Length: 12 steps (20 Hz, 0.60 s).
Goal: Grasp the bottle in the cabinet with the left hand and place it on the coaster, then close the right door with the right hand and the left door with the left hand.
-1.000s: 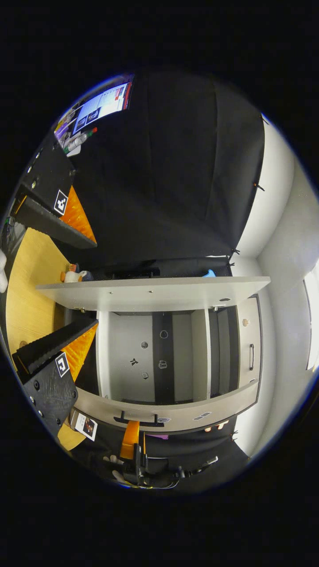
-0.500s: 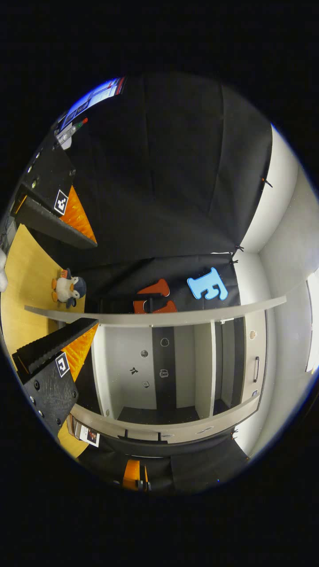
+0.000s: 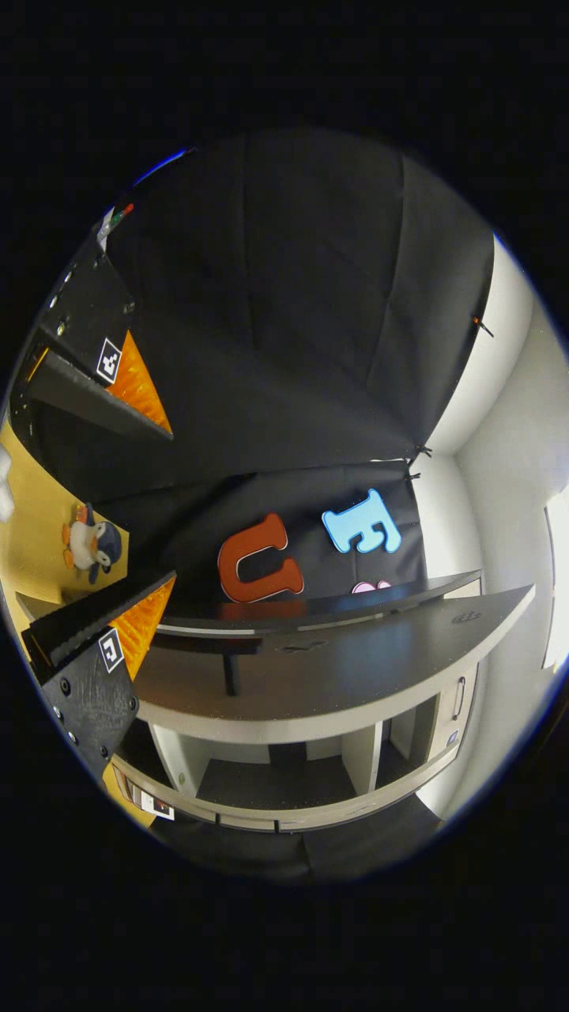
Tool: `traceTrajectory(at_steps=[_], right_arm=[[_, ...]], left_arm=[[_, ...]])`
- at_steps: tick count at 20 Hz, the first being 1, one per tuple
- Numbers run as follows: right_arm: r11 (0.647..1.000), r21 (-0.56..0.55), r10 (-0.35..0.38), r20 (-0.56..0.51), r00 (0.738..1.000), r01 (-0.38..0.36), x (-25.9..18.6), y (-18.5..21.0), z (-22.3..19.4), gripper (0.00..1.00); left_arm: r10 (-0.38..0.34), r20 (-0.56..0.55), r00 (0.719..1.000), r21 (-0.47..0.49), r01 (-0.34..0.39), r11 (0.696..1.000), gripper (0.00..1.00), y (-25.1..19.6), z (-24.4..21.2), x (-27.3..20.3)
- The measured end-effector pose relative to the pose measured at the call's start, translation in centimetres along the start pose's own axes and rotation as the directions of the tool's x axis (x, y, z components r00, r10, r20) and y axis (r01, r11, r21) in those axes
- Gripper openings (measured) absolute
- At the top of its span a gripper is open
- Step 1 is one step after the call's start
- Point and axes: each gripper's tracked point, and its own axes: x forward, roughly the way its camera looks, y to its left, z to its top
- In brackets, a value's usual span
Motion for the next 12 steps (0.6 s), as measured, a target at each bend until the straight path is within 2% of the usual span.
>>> traceTrajectory(at_steps=[2,4,5,7,12], right_arm=[[1.0,0.009,-0.021,0.009,1.0,0.021,-0.5,-1.1,0.3,0.8],[0.999,0.012,-0.043,0.014,0.999,0.043,-1.1,-2.4,0.5,0.8],[0.999,0.013,-0.044,0.017,0.999,0.044,-1.3,-2.9,0.7,0.8],[0.999,0.012,-0.052,0.022,0.998,0.052,-1.7,-3.7,0.8,0.8],[0.999,0.02,-0.04,0.011,0.999,0.04,-2.1,-4.7,0.4,0.8]], left_arm=[[-0.015,0.011,1.0,-0.004,0.015,1.0,0.96,-1.0,0.5,1.1],[0.008,0.026,1.0,0.013,-0.008,1.0,0.97,-1.2,0.6,1.0],[0.019,0.038,0.999,0.019,-0.02,1.0,0.89,-1.0,0.7,1.1],[0.032,0.031,0.999,0.002,-0.032,0.999,0.88,-1.0,0.5,0.9],[0.02,0.006,1.0,0.046,-0.02,0.999,0.87,-2.0,0.7,0.9]])
